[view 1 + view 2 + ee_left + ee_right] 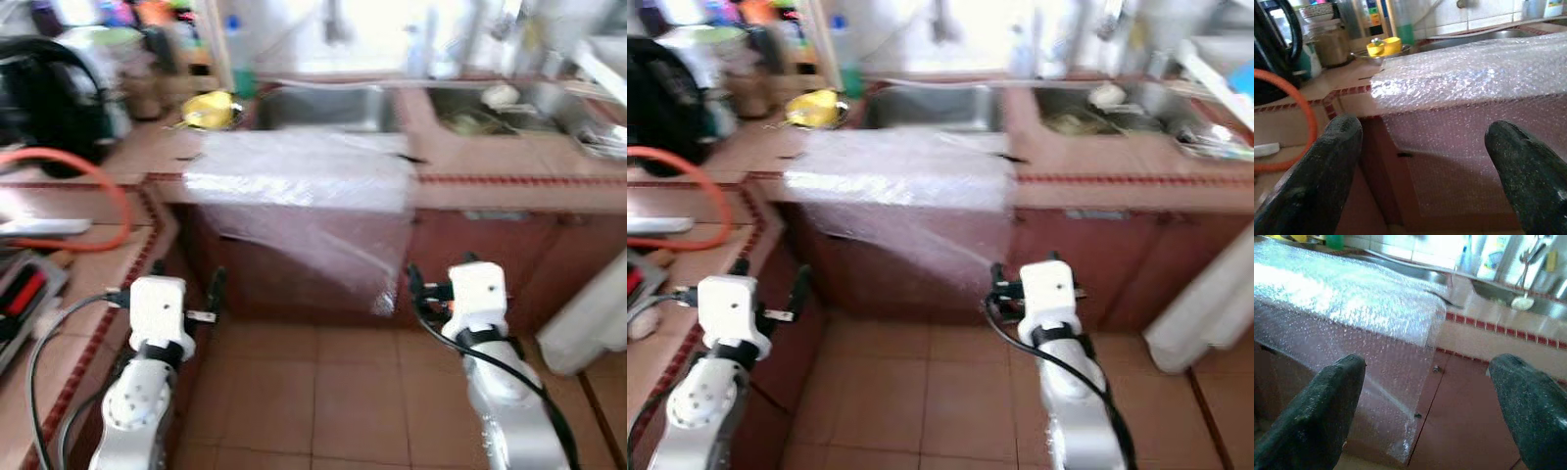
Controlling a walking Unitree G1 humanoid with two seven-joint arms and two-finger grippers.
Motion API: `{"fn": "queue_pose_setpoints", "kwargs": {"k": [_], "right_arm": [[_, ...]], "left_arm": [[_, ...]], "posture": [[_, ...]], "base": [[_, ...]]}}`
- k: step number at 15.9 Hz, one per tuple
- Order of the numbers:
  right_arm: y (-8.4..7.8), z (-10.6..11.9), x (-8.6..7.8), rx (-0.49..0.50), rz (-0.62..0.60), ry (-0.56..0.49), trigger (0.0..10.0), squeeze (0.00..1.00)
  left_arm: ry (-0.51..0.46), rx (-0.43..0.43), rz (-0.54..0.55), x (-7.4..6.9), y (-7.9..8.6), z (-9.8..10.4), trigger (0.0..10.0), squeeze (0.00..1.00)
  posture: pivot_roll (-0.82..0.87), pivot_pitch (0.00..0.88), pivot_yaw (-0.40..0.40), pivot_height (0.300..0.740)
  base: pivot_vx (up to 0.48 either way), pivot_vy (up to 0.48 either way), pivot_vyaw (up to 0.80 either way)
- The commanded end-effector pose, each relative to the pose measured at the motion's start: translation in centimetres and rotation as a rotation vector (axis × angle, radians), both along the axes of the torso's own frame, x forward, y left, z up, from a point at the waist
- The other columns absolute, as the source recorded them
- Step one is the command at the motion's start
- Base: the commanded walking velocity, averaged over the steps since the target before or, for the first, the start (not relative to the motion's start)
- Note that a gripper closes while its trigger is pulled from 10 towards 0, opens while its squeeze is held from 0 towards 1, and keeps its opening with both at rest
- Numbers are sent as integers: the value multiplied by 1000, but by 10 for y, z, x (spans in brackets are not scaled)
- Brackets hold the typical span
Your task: Kitchen organization
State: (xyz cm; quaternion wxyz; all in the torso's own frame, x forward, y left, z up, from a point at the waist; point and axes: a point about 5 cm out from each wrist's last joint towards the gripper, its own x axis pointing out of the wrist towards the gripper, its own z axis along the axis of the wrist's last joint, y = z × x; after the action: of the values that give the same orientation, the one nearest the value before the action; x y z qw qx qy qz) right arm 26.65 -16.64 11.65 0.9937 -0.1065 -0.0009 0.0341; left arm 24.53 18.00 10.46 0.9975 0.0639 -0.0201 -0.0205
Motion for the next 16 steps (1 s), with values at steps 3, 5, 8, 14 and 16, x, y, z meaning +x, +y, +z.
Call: {"fn": "queue_pose_setpoints", "kwargs": {"k": [3, 5, 8, 14, 16], "right_arm": [[8, 5, 5, 19, 2, -16, 10000, 0], [10, 5, 6, 38, 3, -20, 10000, 0], [10, 14, 8, 66, -26, -55, 10000, 0], [4, 21, 10, 46, -78, -80, 10000, 0], [4, 22, 10, 44, -82, -80, 10000, 0]], "left_arm": [[3, 8, 20, 2, 6, -1, 10000, 0], [-3, -1, 15, 4, 5, 1, 10000, 0], [-23, -41, -10, 11, 1, 8, 10000, 0], [-65, -90, -104, 25, -15, 23, 10000, 0], [-65, -118, -134, 25, -19, 23, 10000, 0]], "posture": [[-8, 0, 40, 740], [-5, 0, 54, 740], [-7, 0, 53, 740], [-12, 1, 48, 740], [-17, 3, 45, 740]], "base": [[0, 0, 163], [0, 0, 0], [0, 0, 0], [0, 0, -494], [0, 0, -778]]}}
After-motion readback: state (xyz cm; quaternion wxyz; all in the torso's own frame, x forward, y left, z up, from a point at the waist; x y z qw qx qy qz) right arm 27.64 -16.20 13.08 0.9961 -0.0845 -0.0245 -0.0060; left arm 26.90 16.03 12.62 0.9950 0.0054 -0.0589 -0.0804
